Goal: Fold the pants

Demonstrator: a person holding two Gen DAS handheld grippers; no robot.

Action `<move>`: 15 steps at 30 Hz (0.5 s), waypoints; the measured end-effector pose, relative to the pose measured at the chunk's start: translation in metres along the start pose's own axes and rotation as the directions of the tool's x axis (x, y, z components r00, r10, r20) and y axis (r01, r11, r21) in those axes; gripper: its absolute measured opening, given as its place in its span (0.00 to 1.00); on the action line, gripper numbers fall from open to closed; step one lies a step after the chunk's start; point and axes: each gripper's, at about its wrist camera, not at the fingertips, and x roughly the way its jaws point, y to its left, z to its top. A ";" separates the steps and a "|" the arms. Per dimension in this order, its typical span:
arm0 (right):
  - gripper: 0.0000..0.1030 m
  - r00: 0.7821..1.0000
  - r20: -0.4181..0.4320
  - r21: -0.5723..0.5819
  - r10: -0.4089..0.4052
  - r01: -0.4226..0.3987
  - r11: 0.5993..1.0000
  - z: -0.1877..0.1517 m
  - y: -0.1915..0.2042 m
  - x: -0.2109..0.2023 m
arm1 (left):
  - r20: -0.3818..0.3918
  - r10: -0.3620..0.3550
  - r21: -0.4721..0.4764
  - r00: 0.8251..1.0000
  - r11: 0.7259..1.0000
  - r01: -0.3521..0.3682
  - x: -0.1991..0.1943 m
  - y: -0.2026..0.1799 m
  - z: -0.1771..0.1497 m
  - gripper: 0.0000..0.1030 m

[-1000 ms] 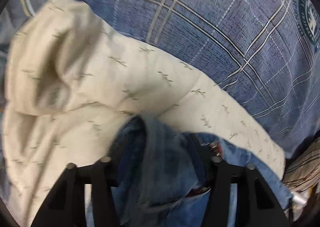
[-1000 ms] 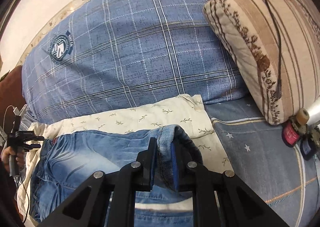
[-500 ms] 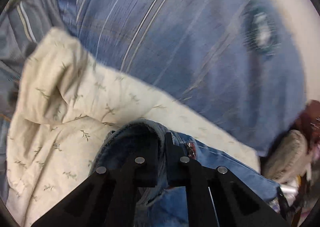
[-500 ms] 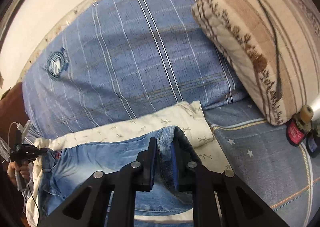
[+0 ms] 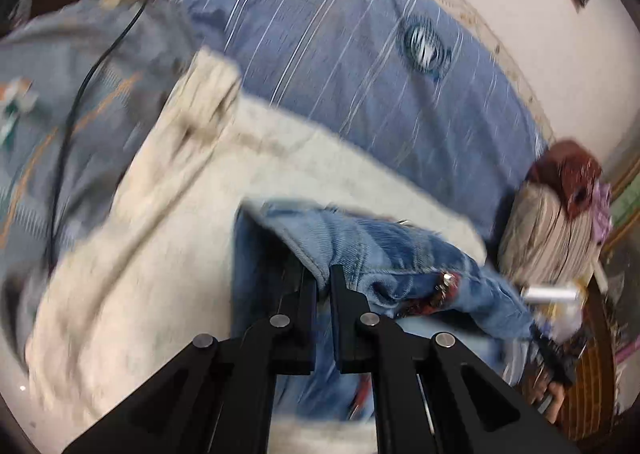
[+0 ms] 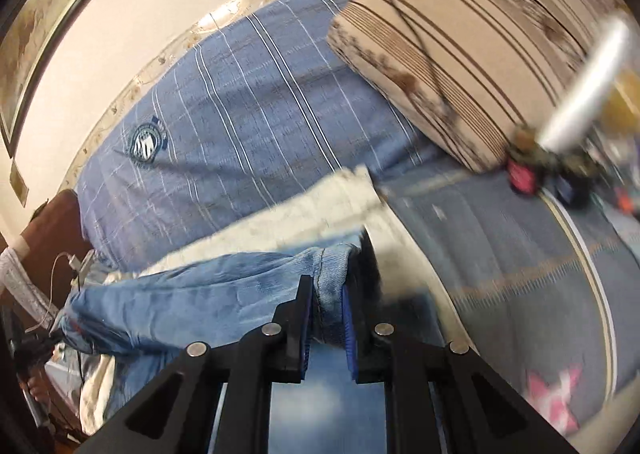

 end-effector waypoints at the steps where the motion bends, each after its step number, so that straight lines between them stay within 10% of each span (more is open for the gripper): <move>1: 0.14 1.000 -0.019 0.008 -0.001 0.002 1.000 -0.015 -0.007 -0.006 | -0.017 0.017 0.006 1.000 1.000 -0.017 0.002 0.004 -0.011 0.06; 8: 0.19 0.978 -0.207 0.043 -0.008 0.017 0.999 -0.077 -0.044 -0.017 | -0.175 0.149 0.021 0.973 0.989 -0.147 0.019 0.036 -0.080 0.07; 15: 0.20 0.981 -0.196 -0.009 -0.010 0.009 1.000 -0.066 -0.040 -0.038 | -0.059 0.224 0.043 0.973 0.974 -0.222 -0.032 0.029 -0.061 0.07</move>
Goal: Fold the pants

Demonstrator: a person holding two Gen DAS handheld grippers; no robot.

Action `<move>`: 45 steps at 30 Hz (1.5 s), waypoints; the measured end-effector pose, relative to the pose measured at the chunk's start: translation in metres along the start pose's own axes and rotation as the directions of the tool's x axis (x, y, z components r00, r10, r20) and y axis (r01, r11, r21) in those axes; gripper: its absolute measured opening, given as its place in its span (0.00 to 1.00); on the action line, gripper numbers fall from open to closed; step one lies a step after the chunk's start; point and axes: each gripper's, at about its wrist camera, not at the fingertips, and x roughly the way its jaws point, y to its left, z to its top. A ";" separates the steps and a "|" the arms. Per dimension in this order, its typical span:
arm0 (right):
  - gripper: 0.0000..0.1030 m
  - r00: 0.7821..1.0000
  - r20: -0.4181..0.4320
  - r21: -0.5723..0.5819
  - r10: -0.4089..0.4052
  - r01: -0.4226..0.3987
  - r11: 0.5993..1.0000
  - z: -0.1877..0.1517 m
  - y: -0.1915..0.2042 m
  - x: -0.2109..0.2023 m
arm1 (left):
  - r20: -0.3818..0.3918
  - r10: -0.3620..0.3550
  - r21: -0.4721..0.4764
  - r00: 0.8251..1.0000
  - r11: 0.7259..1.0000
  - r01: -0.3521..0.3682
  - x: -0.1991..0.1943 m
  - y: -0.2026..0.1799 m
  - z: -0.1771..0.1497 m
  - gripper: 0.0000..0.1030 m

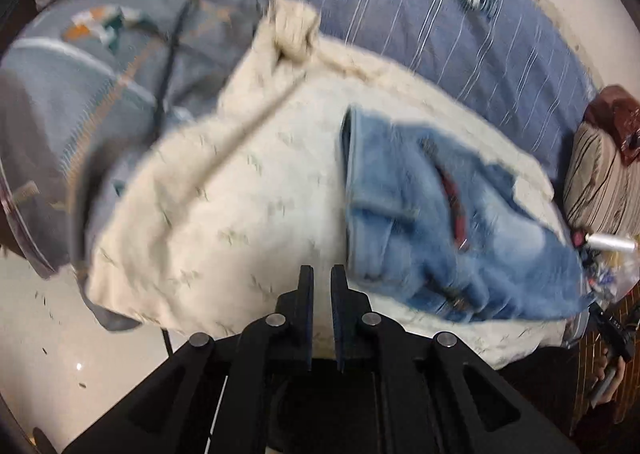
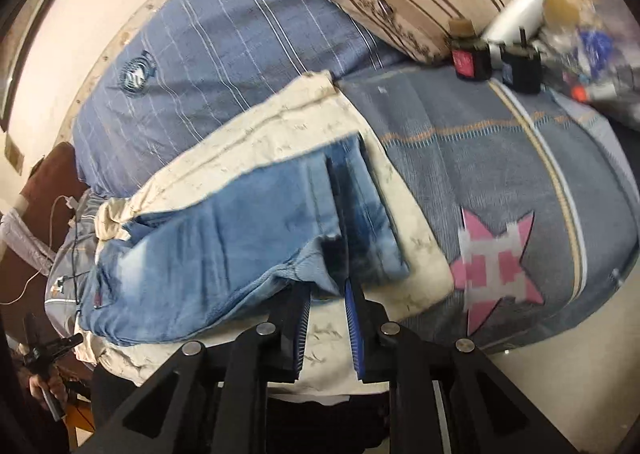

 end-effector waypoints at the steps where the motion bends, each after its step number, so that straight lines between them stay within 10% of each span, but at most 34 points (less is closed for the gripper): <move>1: 0.20 1.000 0.006 0.005 0.005 -0.005 1.000 0.005 0.001 -0.002 | 0.018 -0.006 0.010 1.000 1.000 0.006 -0.006 -0.004 0.003 0.07; 7: 0.26 0.990 0.123 0.051 0.065 -0.071 0.996 0.028 0.005 -0.032 | 0.048 -0.077 0.119 0.996 0.990 0.070 -0.008 -0.057 0.014 0.20; 11: 0.76 0.966 0.236 0.115 0.109 -0.139 0.983 0.032 -0.001 -0.050 | 0.052 -0.065 0.200 0.996 0.978 0.053 0.018 -0.105 0.010 0.62; 22: 0.76 0.994 0.042 0.169 0.105 -0.111 0.979 0.071 0.004 0.038 | -0.067 -0.013 0.324 0.998 0.945 0.034 0.071 -0.163 -0.023 0.69; 27: 0.59 0.991 -0.099 0.131 0.094 -0.080 0.988 0.083 0.010 0.088 | -0.072 0.016 0.338 0.997 0.941 0.009 0.074 -0.164 -0.027 0.69; 30: 0.18 0.981 -0.191 0.067 0.018 -0.005 0.998 0.081 0.020 0.114 | -0.076 0.028 0.344 0.997 0.939 0.000 0.076 -0.165 -0.026 0.69; 41: 0.09 0.987 0.143 -0.009 -0.075 0.077 0.997 0.121 0.042 0.052 | -0.027 0.029 0.319 0.999 0.947 -0.019 0.073 -0.173 -0.018 0.69; 45: 0.10 0.992 0.071 0.092 -0.104 0.098 0.991 0.122 0.011 0.092 | -0.018 0.108 0.397 0.994 0.913 -0.093 0.097 -0.182 -0.027 0.71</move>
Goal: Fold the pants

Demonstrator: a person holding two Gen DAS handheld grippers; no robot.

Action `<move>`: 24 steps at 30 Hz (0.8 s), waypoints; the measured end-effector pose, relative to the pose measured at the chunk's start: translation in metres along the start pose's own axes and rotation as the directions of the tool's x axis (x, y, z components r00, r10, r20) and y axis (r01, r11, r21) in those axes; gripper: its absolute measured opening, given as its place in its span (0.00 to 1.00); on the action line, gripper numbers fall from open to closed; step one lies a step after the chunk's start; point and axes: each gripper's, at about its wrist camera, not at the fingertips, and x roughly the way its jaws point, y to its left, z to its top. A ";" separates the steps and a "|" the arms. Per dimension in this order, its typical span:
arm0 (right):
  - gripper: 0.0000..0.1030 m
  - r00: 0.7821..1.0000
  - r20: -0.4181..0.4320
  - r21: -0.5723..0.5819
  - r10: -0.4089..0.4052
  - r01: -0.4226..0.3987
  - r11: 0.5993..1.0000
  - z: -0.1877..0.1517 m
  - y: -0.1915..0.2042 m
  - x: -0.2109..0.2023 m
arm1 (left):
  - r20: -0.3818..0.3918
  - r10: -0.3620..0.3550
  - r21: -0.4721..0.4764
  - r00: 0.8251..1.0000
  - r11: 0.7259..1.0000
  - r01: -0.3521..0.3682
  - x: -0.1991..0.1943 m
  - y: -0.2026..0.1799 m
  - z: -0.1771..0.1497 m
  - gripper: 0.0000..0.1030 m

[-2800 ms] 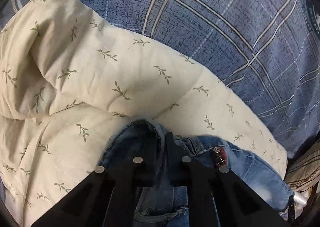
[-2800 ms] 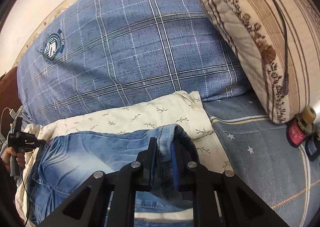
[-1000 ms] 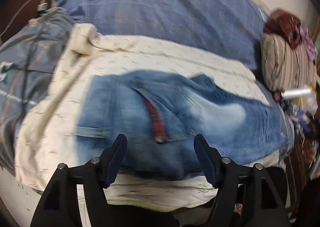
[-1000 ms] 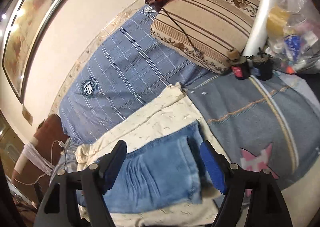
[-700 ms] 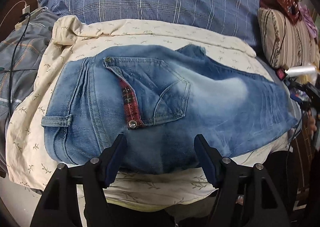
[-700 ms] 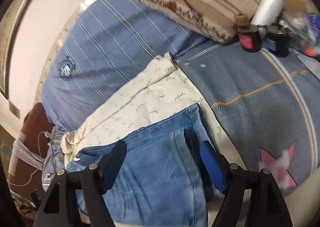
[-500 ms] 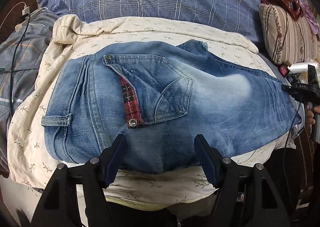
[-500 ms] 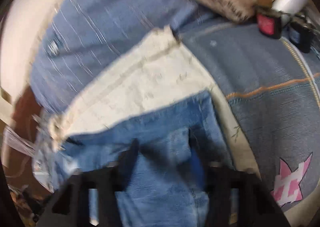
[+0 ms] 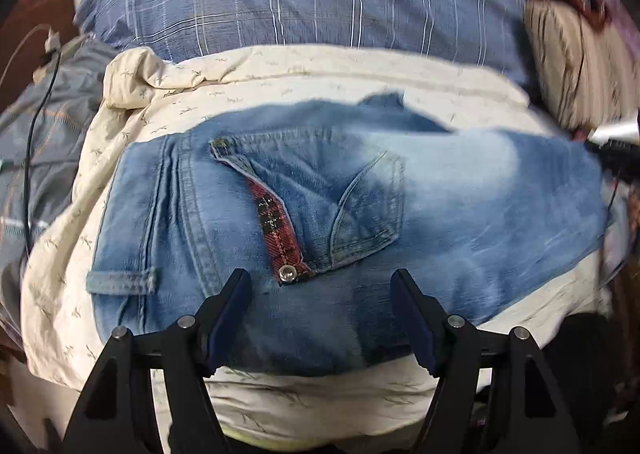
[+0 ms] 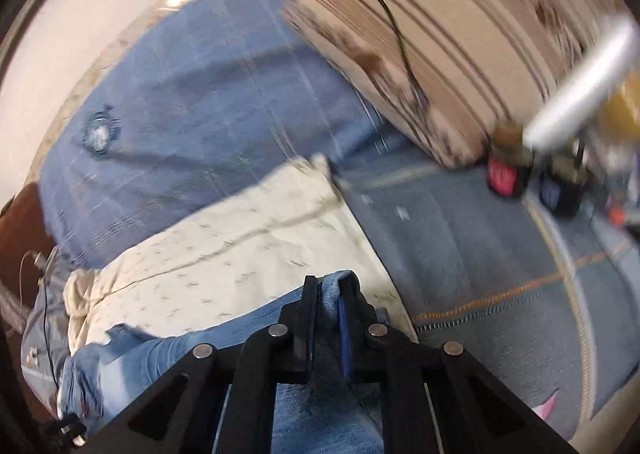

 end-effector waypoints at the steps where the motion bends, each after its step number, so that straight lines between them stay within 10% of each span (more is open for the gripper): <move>1: 0.14 1.000 -0.022 0.025 0.009 -0.008 1.000 -0.002 -0.008 0.010 | -0.012 0.014 0.016 1.000 1.000 -0.014 0.004 -0.001 -0.002 0.71; 6: 0.15 0.990 -0.010 0.254 0.141 -0.134 0.958 -0.022 -0.054 0.009 | -0.009 0.000 0.050 1.000 0.999 0.001 -0.002 0.003 -0.004 0.71; 12: 0.16 0.986 0.138 0.225 0.089 -0.118 0.967 -0.030 -0.070 -0.070 | -0.001 -0.026 0.008 1.000 1.000 0.026 -0.002 0.007 -0.004 0.75; 18: 0.16 0.993 -0.102 -0.083 0.054 -0.063 0.995 -0.064 0.002 -0.058 | 0.007 -0.003 0.053 1.000 0.999 0.002 -0.003 -0.002 -0.012 0.76; 24: 0.16 0.952 -0.296 -0.124 -0.077 0.042 0.991 -0.112 -0.002 -0.017 | 0.015 -0.046 0.036 0.999 0.998 0.046 -0.006 0.007 -0.015 0.76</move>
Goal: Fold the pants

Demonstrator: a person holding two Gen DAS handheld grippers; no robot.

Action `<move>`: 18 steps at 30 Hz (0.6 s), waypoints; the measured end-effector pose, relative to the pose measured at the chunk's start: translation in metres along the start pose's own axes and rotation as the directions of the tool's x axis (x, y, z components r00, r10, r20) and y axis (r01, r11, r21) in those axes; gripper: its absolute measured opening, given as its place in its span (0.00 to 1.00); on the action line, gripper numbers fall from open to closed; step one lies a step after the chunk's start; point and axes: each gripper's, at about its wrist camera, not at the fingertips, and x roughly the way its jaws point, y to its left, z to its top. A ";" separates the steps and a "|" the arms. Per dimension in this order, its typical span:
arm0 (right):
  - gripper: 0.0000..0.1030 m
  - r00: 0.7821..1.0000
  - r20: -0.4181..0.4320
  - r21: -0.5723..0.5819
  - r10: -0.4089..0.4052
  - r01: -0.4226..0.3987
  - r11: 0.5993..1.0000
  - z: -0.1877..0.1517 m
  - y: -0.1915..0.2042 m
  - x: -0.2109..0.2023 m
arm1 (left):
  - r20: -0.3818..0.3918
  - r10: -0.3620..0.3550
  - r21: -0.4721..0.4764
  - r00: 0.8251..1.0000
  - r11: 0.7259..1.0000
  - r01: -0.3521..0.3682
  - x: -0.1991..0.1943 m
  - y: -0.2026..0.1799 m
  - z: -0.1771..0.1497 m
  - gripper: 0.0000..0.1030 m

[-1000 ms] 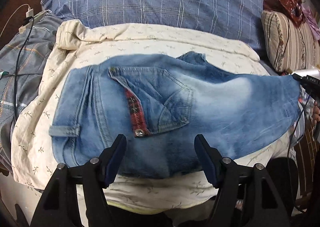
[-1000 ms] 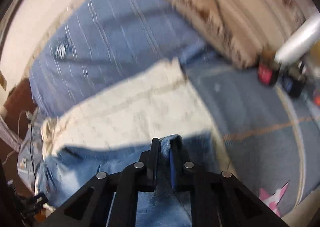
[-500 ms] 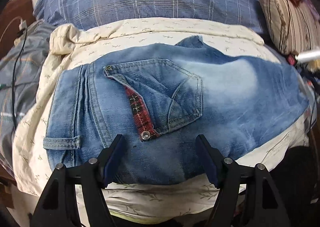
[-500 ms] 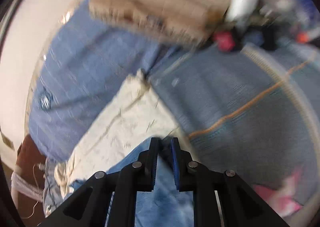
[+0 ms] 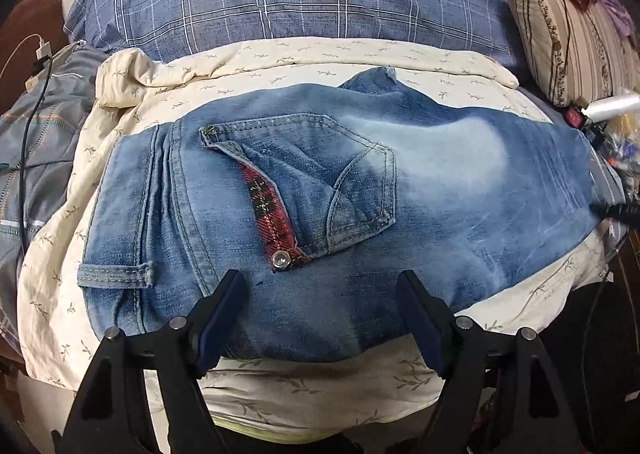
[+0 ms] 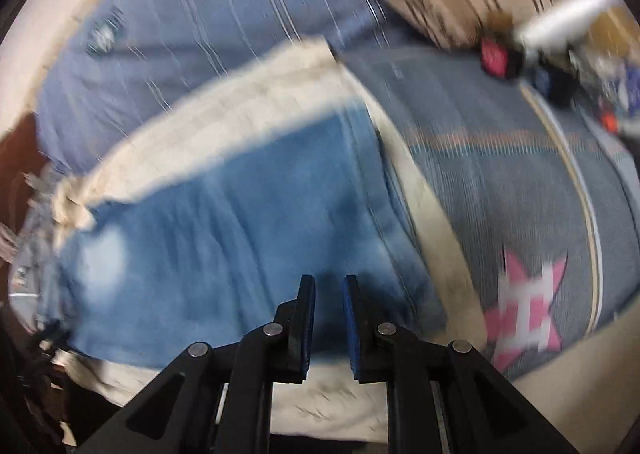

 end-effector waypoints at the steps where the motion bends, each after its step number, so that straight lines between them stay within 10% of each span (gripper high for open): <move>1: 0.15 1.000 -0.008 0.011 0.013 -0.012 1.000 -0.005 -0.004 0.002 | -0.004 0.000 0.008 1.000 1.000 0.000 0.002 0.000 -0.002 0.76; 7: 0.14 0.999 -0.013 -0.008 -0.045 0.045 0.999 -0.004 0.006 -0.023 | -0.001 -0.022 0.011 1.000 1.000 0.022 -0.003 0.003 -0.002 0.76; 13: 0.14 0.982 0.088 -0.197 0.164 -0.144 0.970 0.037 0.111 -0.042 | 0.100 -0.075 -0.002 0.992 0.997 0.076 -0.023 0.000 0.013 0.77; 18: 0.14 0.967 0.034 -0.306 0.252 -0.230 0.924 0.053 0.203 0.000 | 0.033 -0.032 -0.026 0.999 0.999 0.033 -0.001 0.009 0.011 0.76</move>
